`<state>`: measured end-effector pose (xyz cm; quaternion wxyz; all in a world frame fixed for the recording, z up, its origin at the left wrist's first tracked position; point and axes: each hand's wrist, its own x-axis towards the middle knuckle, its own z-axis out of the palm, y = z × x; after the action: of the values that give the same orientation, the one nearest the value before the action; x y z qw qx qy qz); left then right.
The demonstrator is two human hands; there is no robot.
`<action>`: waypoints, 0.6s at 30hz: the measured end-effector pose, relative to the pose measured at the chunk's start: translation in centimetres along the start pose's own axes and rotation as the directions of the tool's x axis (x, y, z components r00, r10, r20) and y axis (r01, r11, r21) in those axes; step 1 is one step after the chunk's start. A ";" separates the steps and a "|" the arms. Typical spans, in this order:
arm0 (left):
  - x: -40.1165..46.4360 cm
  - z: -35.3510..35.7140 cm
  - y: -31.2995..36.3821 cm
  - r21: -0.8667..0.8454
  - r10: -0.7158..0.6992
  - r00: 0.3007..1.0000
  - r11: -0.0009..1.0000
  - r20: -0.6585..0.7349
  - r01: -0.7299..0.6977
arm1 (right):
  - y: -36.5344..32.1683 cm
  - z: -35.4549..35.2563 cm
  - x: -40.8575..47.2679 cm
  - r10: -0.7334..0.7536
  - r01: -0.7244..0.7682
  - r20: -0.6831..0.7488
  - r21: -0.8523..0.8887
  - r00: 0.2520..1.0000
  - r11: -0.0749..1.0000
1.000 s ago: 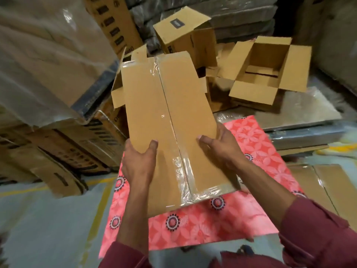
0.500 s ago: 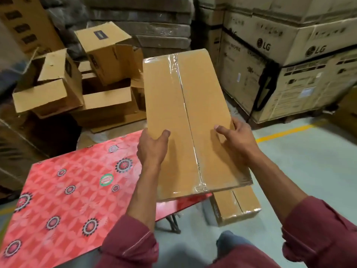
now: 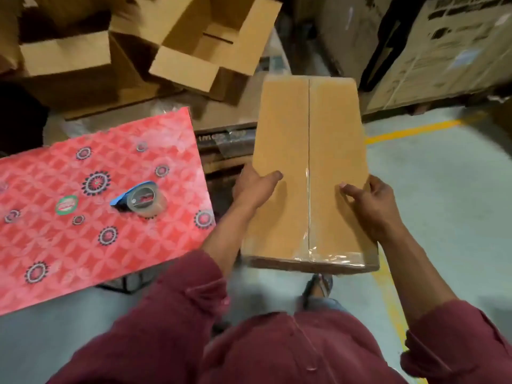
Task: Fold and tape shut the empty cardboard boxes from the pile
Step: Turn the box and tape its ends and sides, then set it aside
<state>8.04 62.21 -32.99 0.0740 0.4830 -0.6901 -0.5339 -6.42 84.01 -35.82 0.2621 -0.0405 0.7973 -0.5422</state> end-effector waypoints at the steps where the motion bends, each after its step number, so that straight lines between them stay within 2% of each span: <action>1: 0.6 2.2 -0.5 0.017 -0.051 0.999 0.999 0.009 0.051 | 1.8 -0.9 1.6 0.052 -0.051 0.018 -0.034 0.999 0.998; 5: 4.5 9.3 -3.1 0.056 -0.258 0.966 0.965 0.018 0.257 | 8.1 -2.6 8.4 0.260 -0.257 0.001 -0.159 0.966 0.953; 7: 7.1 11.7 -5.4 0.082 -0.367 0.930 0.928 0.020 0.364 | 9.3 -1.9 10.9 0.310 -0.297 0.011 -0.258 0.951 0.919; 13: 15.1 16.8 -15.0 0.159 -0.570 0.822 0.813 0.018 0.560 | 17.1 1.8 18.6 0.357 -0.278 0.134 -0.404 0.924 0.872; 16: 19.0 18.7 -20.1 0.129 -0.620 0.784 0.779 0.024 0.613 | 22.2 3.8 22.5 0.331 -0.231 0.205 -0.397 0.921 0.888; 18: 21.6 20.1 -23.4 0.114 -0.624 0.781 0.778 0.026 0.617 | 25.3 4.9 25.1 0.307 -0.217 0.202 -0.372 0.930 0.903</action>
<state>-1.93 60.39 -69.24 -0.1514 0.6694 -0.5201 -0.5084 -20.15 81.47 -68.95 0.4224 -0.0465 0.8371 -0.3445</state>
